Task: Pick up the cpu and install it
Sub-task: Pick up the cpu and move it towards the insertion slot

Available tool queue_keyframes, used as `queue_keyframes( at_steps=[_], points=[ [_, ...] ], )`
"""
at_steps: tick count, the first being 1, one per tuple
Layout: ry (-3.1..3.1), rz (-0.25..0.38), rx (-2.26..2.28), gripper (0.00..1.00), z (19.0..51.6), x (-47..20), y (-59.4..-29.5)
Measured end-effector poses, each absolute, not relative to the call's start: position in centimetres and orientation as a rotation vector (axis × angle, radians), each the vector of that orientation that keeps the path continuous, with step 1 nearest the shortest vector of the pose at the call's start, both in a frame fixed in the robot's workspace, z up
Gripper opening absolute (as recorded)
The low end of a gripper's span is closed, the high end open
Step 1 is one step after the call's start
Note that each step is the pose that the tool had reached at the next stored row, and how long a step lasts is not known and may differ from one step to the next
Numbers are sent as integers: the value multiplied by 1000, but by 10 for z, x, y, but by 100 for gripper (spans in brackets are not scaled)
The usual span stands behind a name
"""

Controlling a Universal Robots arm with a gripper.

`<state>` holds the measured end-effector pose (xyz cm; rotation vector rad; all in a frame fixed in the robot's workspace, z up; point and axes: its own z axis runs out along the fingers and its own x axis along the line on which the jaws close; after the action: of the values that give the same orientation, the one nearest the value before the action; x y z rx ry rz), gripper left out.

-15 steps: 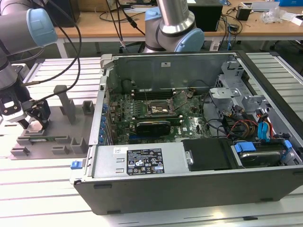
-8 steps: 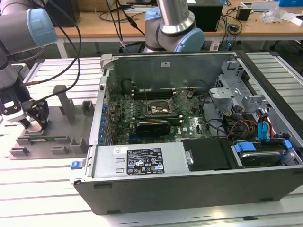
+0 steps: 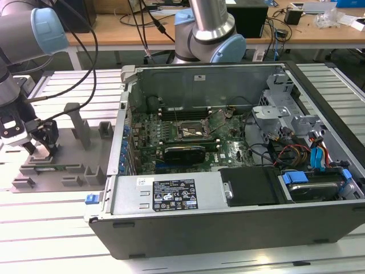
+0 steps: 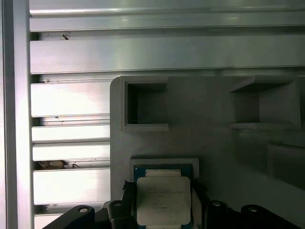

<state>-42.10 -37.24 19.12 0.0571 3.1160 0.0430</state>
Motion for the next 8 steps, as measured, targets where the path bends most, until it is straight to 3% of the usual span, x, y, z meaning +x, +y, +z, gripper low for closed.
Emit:
queue_keyframes(
  at_steps=[8],
  points=[
    [3116, 43, 48, 55, 197, -421, -372]
  ],
)
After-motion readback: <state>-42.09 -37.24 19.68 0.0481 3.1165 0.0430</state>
